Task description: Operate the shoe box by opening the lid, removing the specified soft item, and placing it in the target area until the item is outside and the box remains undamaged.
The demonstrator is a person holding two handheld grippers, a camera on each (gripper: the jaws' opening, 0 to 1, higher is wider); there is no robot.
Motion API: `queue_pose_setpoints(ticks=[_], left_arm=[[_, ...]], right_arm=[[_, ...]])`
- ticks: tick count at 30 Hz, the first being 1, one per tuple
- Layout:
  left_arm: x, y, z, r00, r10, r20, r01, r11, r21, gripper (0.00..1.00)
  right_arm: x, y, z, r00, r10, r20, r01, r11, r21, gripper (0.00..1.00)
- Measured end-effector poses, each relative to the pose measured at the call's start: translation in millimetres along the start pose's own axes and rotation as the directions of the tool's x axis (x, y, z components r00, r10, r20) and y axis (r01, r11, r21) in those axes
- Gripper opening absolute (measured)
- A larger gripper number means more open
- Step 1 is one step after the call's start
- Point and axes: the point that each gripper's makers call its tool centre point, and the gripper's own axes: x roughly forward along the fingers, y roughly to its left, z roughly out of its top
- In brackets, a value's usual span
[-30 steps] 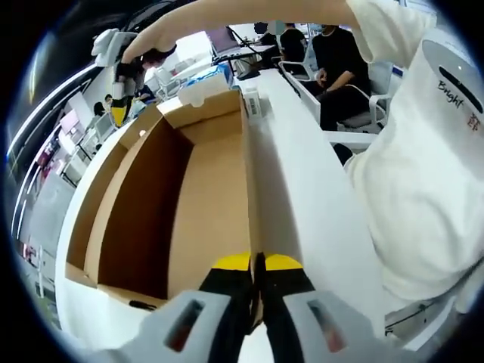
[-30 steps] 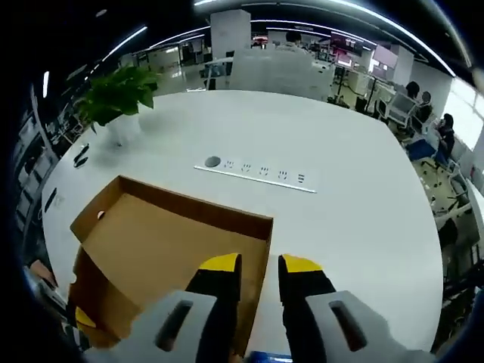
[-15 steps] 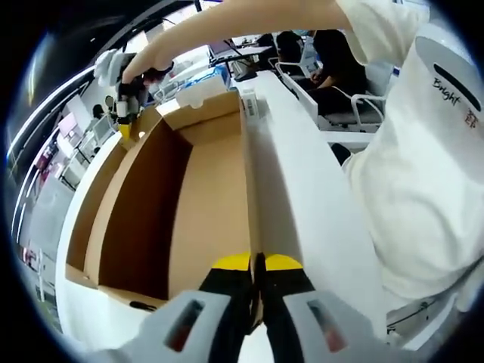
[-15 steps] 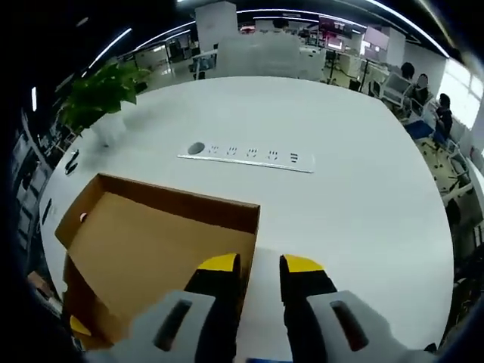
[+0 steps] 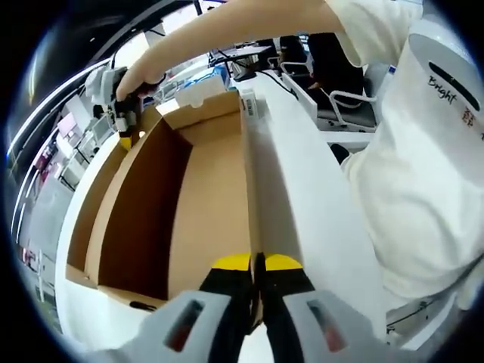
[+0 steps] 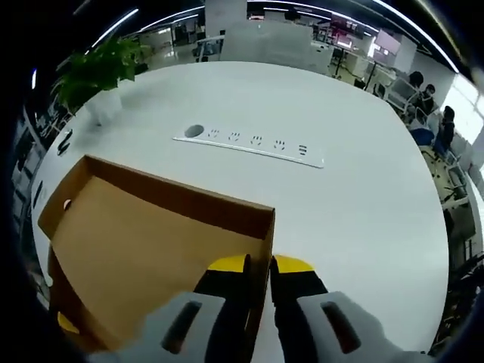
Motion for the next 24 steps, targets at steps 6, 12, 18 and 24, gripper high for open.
queue_pose_setpoints(ticks=[6, 12, 18, 24], left_arm=[[1.0, 2.5, -1.0, 1.0, 0.005, -0.02, -0.006, 0.999, -0.036, 0.02], [-0.4, 3.8, -3.1, 1.0, 0.014, -0.006, -0.014, 0.999, -0.031, 0.02], [-2.6, 7.5, -5.0, 1.0, 0.011, 0.002, -0.011, 0.999, -0.052, 0.03], [-2.6, 17.0, -14.0, 0.997, 0.06, -0.056, -0.062, 0.997, -0.04, 0.06]], right_arm=[[-17.2, -3.2, 9.3, 0.993, -0.04, 0.112, 0.042, 0.999, -0.018, 0.02], [-25.9, -8.7, 13.4, 0.984, -0.04, 0.176, 0.031, 0.998, 0.056, 0.01], [-42.4, -10.7, 23.6, 0.959, -0.061, 0.277, 0.051, 0.998, 0.043, 0.02], [-62.9, -16.5, 31.3, 0.94, -0.054, 0.336, 0.04, 0.998, 0.048, 0.02]])
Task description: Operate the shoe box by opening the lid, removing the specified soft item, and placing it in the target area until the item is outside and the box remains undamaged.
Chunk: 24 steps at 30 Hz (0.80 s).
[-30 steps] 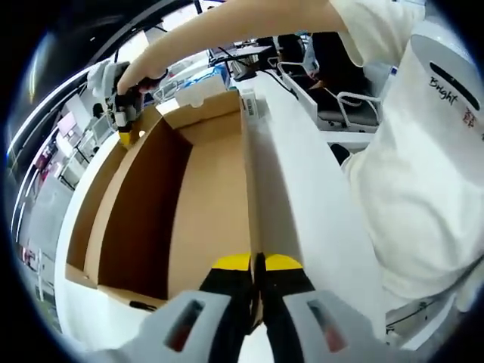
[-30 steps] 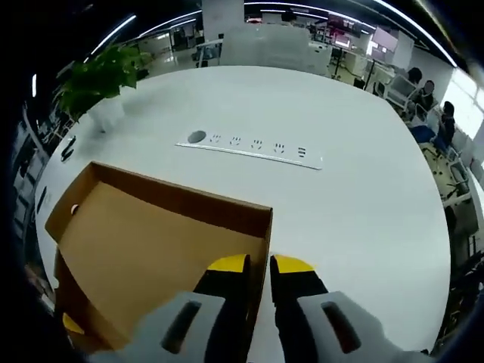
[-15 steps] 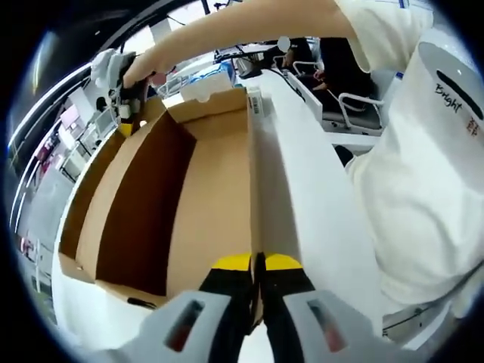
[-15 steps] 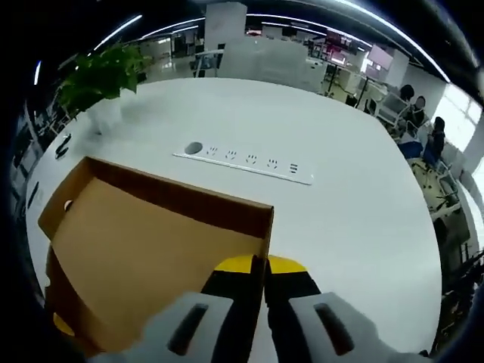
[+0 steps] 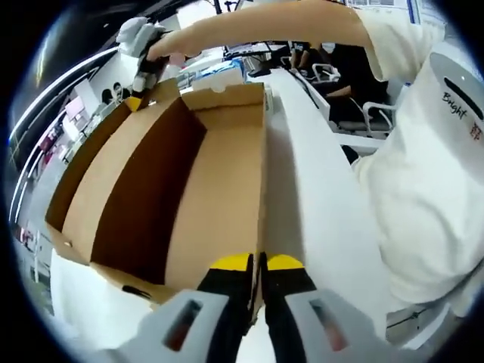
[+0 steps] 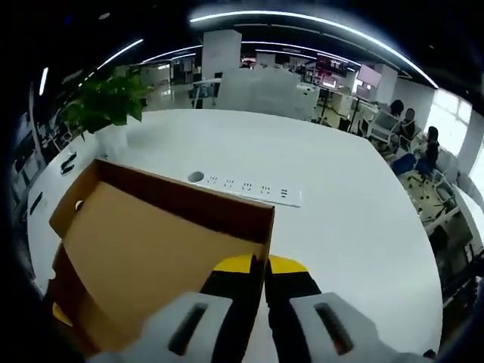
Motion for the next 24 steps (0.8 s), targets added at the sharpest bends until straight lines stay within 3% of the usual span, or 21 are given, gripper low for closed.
queue_pose_setpoints(ticks=[3, 5, 12, 18, 21, 24], left_arm=[[0.3, -0.5, 1.9, 1.0, 0.005, 0.014, -0.005, 1.0, -0.031, 0.06], [-0.8, -2.0, 0.7, 1.0, -0.006, 0.005, 0.006, 0.999, -0.052, 0.05], [0.8, 0.0, -0.4, 1.0, 0.011, -0.023, -0.012, 0.998, -0.063, 0.04], [0.9, 2.2, -1.5, 0.999, 0.004, -0.032, -0.006, 0.997, -0.071, 0.04], [0.2, 1.2, -2.9, 0.999, -0.026, -0.046, 0.022, 0.996, -0.086, 0.03], [0.5, 3.5, -3.9, 0.997, -0.038, -0.062, 0.029, 0.99, -0.137, 0.03]], right_arm=[[-5.4, -0.1, 4.0, 1.0, -0.007, 0.025, 0.008, 0.998, -0.055, 0.03], [-7.7, 0.1, 3.5, 1.0, -0.012, 0.007, 0.012, 0.996, -0.083, 0.03], [-23.9, -0.5, 16.6, 0.99, -0.022, 0.137, 0.022, 1.0, 0.001, 0.02], [-30.1, -3.1, 17.9, 0.978, -0.05, 0.205, 0.054, 0.998, -0.013, 0.02], [-42.3, -0.5, 28.5, 0.962, -0.049, 0.27, 0.037, 0.998, 0.046, 0.02], [-53.3, 5.3, 40.0, 0.953, -0.045, 0.299, 0.067, 0.996, -0.066, 0.02]])
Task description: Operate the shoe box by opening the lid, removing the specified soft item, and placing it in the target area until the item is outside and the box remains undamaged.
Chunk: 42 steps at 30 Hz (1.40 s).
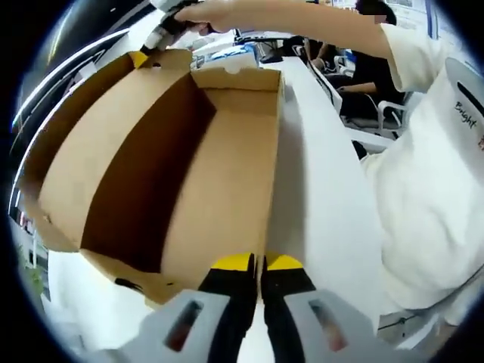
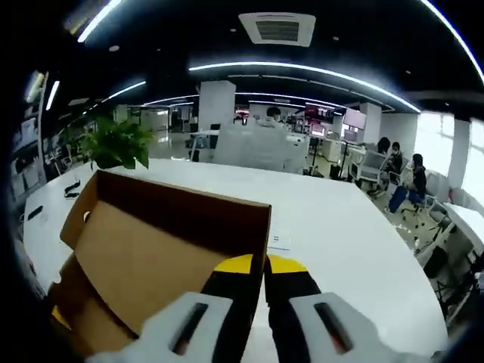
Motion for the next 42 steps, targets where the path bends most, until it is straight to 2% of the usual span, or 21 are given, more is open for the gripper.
queue_pose_setpoints(ticks=[3, 6, 9, 13, 16, 19, 20, 21, 22, 25, 26, 27, 28, 29, 30, 32, 35, 37, 39, 42], left_arm=[[0.2, 0.9, 0.1, 1.0, 0.01, 0.007, -0.01, 1.0, 0.004, 0.03], [1.7, 9.4, 1.2, 0.998, 0.064, 0.022, -0.065, 0.997, 0.036, 0.07], [0.7, 9.4, 0.7, 0.998, 0.052, 0.025, -0.052, 0.998, 0.018, 0.08], [0.5, 7.2, 0.6, 0.998, 0.049, 0.029, -0.05, 0.998, 0.045, 0.07], [-0.4, 7.4, 0.9, 0.997, 0.06, 0.047, -0.063, 0.997, 0.052, 0.09], [-0.3, 8.3, 2.2, 0.996, 0.071, 0.054, -0.073, 0.997, 0.037, 0.1], [-0.1, 9.0, 2.5, 0.996, 0.072, 0.052, -0.074, 0.996, 0.039, 0.1], [0.0, 9.6, 2.5, 0.996, 0.073, 0.05, -0.075, 0.997, 0.036, 0.1], [0.1, 9.6, 2.6, 0.996, 0.073, 0.049, -0.075, 0.997, 0.035, 0.1], [0.1, 10.3, 2.3, 0.996, 0.078, 0.05, -0.08, 0.996, 0.04, 0.1], [0.3, 11.1, 2.4, 0.995, 0.08, 0.052, -0.082, 0.996, 0.037, 0.1], [0.5, 12.1, 2.7, 0.995, 0.087, 0.054, -0.088, 0.996, 0.032, 0.1], [0.6, 12.3, 2.7, 0.995, 0.088, 0.053, -0.09, 0.996, 0.023, 0.11], [0.9, 12.3, 2.4, 0.995, 0.091, 0.046, -0.092, 0.996, 0.02, 0.11], [1.0, 12.2, 2.6, 0.995, 0.092, 0.047, -0.093, 0.995, 0.023, 0.11], [0.7, 13.1, 2.5, 0.994, 0.096, 0.051, -0.097, 0.995, 0.018, 0.11], [0.8, 11.8, 2.2, 0.993, 0.105, 0.051, -0.106, 0.994, 0.022, 0.12], [-0.6, 13.1, 5.6, 0.99, 0.107, 0.094, -0.106, 0.994, -0.008, 0.12], [-3.0, 13.2, 7.6, 0.987, 0.09, 0.131, -0.088, 0.996, -0.023, 0.12], [-2.8, 12.5, 6.2, 0.989, 0.093, 0.116, -0.091, 0.996, -0.027, 0.12]], right_arm=[[-6.5, 5.3, 7.0, 1.0, 0.005, 0.027, -0.005, 1.0, -0.004, 0.02], [-12.3, 8.7, 4.2, 0.999, 0.005, 0.051, -0.004, 1.0, -0.006, 0.01], [-19.0, 10.2, 3.1, 0.997, 0.005, 0.075, -0.005, 1.0, -0.007, 0.01], [-31.6, 7.8, 4.4, 0.993, 0.016, 0.12, -0.024, 0.998, 0.064, 0.0], [-35.5, 4.0, -1.6, 0.991, 0.007, 0.137, -0.015, 0.998, 0.062, 0.0], [-43.5, 5.6, 3.7, 0.98, 0.012, 0.201, -0.037, 0.992, 0.122, 0.0], [-45.5, 7.3, 5.1, 0.977, 0.007, 0.213, -0.028, 0.995, 0.096, 0.0], [-48.2, 7.4, 7.5, 0.973, -0.014, 0.23, 0.009, 1.0, 0.022, 0.0], [-50.0, 7.9, 7.7, 0.97, -0.028, 0.241, 0.026, 1.0, 0.011, 0.0], [-58.5, 8.9, 5.4, 0.963, -0.025, 0.27, 0.013, 0.999, 0.046, 0.0], [-61.3, 9.1, 4.2, 0.962, -0.017, 0.272, -0.01, 0.995, 0.095, 0.0], [-67.0, 11.1, 3.6, 0.955, -0.006, 0.296, -0.052, 0.981, 0.187, 0.0], [-68.4, 10.8, 3.6, 0.952, -0.01, 0.304, -0.043, 0.985, 0.166, 0.0], [-74.0, 10.0, -1.0, 0.953, -0.04, 0.302, 0.007, 0.994, 0.11, 0.0], [-77.1, 11.4, 0.1, 0.945, -0.053, 0.322, 0.021, 0.995, 0.101, 0.0], [-80.7, 16.8, -2.5, 0.949, -0.041, 0.314, 0.01, 0.995, 0.099, 0.0], [-82.6, 12.7, -6.6, 0.946, -0.057, 0.32, 0.021, 0.993, 0.114, 0.0], [-81.2, 11.8, -7.7, 0.936, -0.051, 0.348, 0.003, 0.991, 0.137, 0.0], [-82.3, 14.5, -8.5, 0.935, -0.062, 0.35, 0.027, 0.994, 0.107, 0.0], [-85.8, 18.1, -8.3, 0.931, -0.064, 0.36, 0.026, 0.994, 0.11, 0.0]])
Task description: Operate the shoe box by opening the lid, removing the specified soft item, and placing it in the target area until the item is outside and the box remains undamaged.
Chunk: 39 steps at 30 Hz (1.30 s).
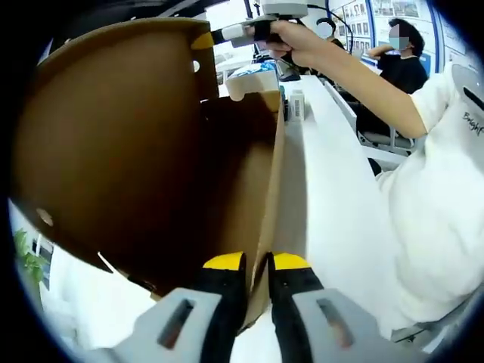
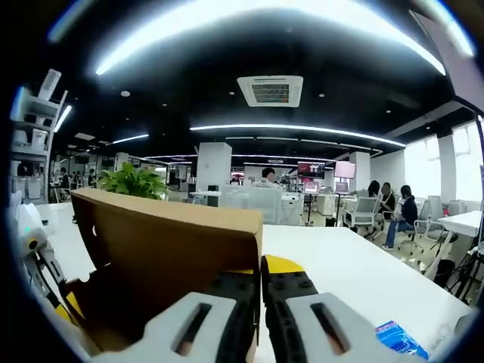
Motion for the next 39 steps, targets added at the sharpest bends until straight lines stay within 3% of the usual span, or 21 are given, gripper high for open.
queue_pose_setpoints(ticks=[3, 5, 9, 12, 15, 18, 22, 24, 26, 27, 29, 30, 31, 33, 37, 38, 39], left_arm=[[-1.4, -0.1, -1.1, 1.0, 0.002, 0.008, -0.002, 1.0, 0.005, 0.12], [-1.5, 0.6, 4.3, 0.998, 0.007, 0.062, -0.007, 1.0, -0.002, 0.13], [-6.7, 9.8, 13.1, 0.985, 0.01, 0.174, 0.007, 0.995, -0.099, 0.15], [-8.2, 3.8, 15.4, 0.978, -0.004, 0.21, 0.027, 0.994, -0.106, 0.21], [-8.0, 3.8, 16.0, 0.974, 0.025, 0.224, -0.005, 0.996, -0.092, 0.22], [-10.4, 0.4, 21.2, 0.964, 0.034, 0.262, 0.0, 0.991, -0.131, 0.23], [-17.0, 3.6, 27.3, 0.944, 0.062, 0.325, 0.006, 0.978, -0.206, 0.32], [-24.6, 12.6, 35.0, 0.912, 0.115, 0.393, -0.027, 0.974, -0.223, 0.36], [-27.5, 12.2, 36.6, 0.9, 0.13, 0.415, -0.01, 0.96, -0.278, 0.4], [-27.6, 9.3, 39.8, 0.888, 0.13, 0.442, 0.012, 0.953, -0.304, 0.4], [-25.1, 3.2, 42.9, 0.876, 0.115, 0.469, 0.037, 0.952, -0.303, 0.4], [-22.0, 4.7, 46.4, 0.859, 0.154, 0.489, 0.027, 0.939, -0.343, 0.4], [-20.9, 9.1, 43.2, 0.859, 0.198, 0.471, -0.015, 0.931, -0.364, 0.4], [-27.1, 16.5, 47.7, 0.821, 0.26, 0.509, -0.042, 0.916, -0.4, 0.38], [-38.8, 27.2, 43.2, 0.798, 0.352, 0.489, -0.107, 0.881, -0.46, 0.39], [-48.0, 36.6, 42.6, 0.76, 0.423, 0.493, -0.139, 0.848, -0.512, 0.41], [-54.3, 38.2, 44.8, 0.728, 0.45, 0.518, -0.133, 0.833, -0.537, 0.46]], right_arm=[[-4.3, -0.8, -1.6, 1.0, 0.005, 0.016, -0.005, 1.0, 0.0, 0.0], [-7.4, -0.7, -1.5, 1.0, -0.006, 0.028, 0.007, 1.0, -0.008, 0.0], [-8.6, -1.9, -2.1, 0.999, -0.023, 0.041, 0.024, 1.0, -0.017, 0.0], [-10.7, -1.6, -2.6, 0.998, -0.024, 0.053, 0.025, 1.0, -0.014, 0.0], [-11.3, -0.6, -3.0, 0.997, -0.042, 0.069, 0.045, 0.998, -0.04, 0.0], [-12.6, -1.0, -2.4, 0.996, -0.046, 0.074, 0.05, 0.998, -0.044, 0.0], [-15.6, -0.2, -3.1, 0.996, -0.047, 0.078, 0.05, 0.998, -0.044, 0.0], [-16.1, -0.3, -3.4, 0.996, -0.043, 0.078, 0.047, 0.998, -0.04, 0.0], [-16.6, -0.2, -3.6, 0.996, -0.042, 0.078, 0.046, 0.998, -0.046, 0.0], [-16.1, -0.1, -3.8, 0.996, -0.042, 0.079, 0.045, 0.998, -0.045, 0.0], [-15.6, -0.5, -3.7, 0.996, -0.046, 0.081, 0.05, 0.998, -0.042, 0.0], [-15.6, -0.5, -3.6, 0.995, -0.051, 0.081, 0.054, 0.998, -0.039, 0.0], [-15.5, -1.8, -3.7, 0.995, -0.063, 0.078, 0.067, 0.997, -0.045, 0.0], [-17.2, -0.9, -5.2, 0.994, -0.065, 0.083, 0.068, 0.997, -0.035, 0.0], [-23.8, -1.0, -6.4, 0.993, -0.078, 0.091, 0.083, 0.995, -0.051, 0.0], [-24.2, -1.4, -6.7, 0.992, -0.081, 0.097, 0.086, 0.995, -0.057, 0.0], [-24.1, -1.8, -7.6, 0.991, -0.082, 0.102, 0.088, 0.995, -0.057, 0.0]])
